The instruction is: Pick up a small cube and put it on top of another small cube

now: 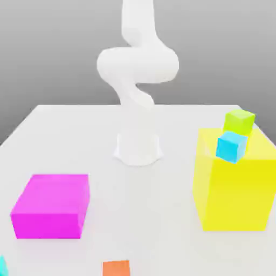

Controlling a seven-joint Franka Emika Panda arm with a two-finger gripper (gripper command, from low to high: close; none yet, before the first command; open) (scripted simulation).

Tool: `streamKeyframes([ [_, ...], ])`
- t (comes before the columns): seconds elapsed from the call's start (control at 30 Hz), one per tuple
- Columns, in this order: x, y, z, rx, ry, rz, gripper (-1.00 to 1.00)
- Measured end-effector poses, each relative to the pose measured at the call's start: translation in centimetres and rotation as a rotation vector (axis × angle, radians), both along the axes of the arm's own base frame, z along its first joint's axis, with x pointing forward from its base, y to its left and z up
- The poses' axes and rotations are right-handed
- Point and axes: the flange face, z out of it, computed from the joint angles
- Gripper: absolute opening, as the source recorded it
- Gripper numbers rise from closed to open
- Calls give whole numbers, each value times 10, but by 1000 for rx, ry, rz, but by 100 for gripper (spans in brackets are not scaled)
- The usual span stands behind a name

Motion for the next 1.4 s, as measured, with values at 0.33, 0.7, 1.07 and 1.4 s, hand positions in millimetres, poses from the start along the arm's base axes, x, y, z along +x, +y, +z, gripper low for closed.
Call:
streamKeyframes([
  [0.33,106,-12,-149,9,259,49,0],
  [0.7,155,-25,-341,-13,536,80,0],
  [1.07,145,-38,-527,-54,732,97,0],
  [1.4,145,-38,-520,-54,734,97,-100],
])
